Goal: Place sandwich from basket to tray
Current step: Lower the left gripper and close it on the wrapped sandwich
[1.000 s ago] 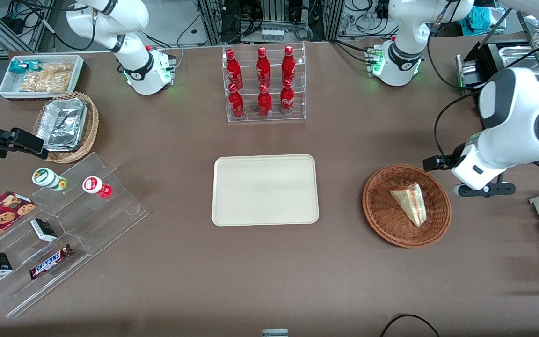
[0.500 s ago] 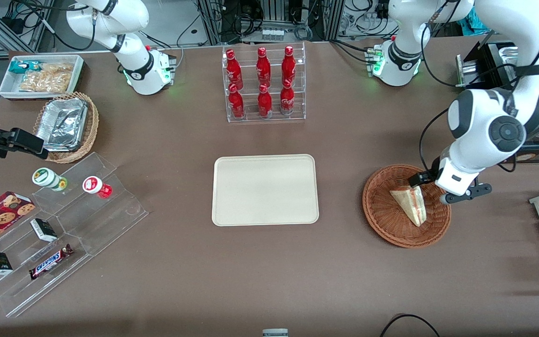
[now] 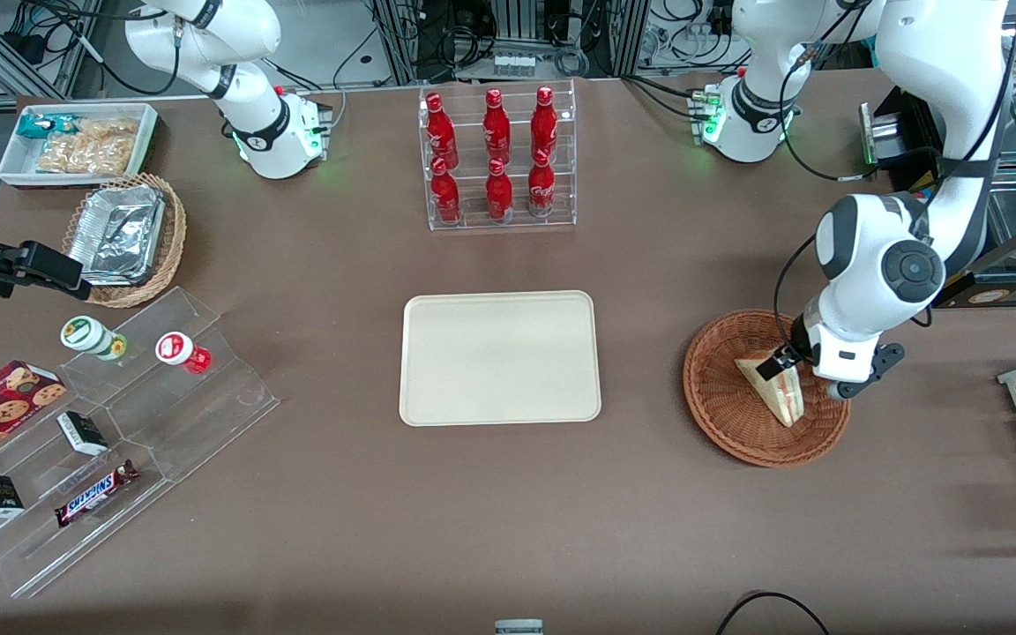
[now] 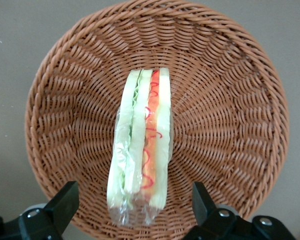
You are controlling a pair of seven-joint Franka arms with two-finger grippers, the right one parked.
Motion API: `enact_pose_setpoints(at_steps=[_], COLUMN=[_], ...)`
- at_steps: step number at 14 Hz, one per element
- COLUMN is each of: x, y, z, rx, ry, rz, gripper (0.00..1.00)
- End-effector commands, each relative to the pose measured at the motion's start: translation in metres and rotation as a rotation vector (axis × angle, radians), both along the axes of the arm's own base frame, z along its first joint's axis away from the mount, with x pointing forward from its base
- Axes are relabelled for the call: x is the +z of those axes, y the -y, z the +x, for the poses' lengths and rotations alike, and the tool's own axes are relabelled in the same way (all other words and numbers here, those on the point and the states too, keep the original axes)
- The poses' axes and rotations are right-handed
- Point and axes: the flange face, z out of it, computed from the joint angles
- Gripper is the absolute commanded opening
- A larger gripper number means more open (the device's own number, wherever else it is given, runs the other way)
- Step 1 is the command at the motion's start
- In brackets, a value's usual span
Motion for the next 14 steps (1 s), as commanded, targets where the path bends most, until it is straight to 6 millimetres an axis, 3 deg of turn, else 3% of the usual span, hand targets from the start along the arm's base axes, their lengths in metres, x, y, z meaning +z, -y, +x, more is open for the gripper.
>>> enact_pose_setpoints(at_steps=[1, 2, 4, 5, 7, 10, 12, 14], x=[-0.021, -0.029, -0.027, -0.022, -0.011, 0.020, 0.039, 0.059], y=[0.001, 0.001, -0.001, -0.001, 0.001, 0.007, 0.031, 0.062], z=[0.003, 0.003, 0.004, 0.006, 0.011, 0.024, 0.026, 0.029], rx=[0.022, 0.022, 0.019, 0.013, 0.008, 0.009, -0.056, -0.228], ry=[-0.014, -0.026, -0.031, -0.024, -0.042, -0.044, -0.052, -0.086], rz=[0.006, 0.007, 0.007, 0.008, 0.010, 0.010, 0.007, -0.009], gripper=[0.97, 0.84, 0.27, 0.15, 0.12, 0.09, 0.10, 0.12])
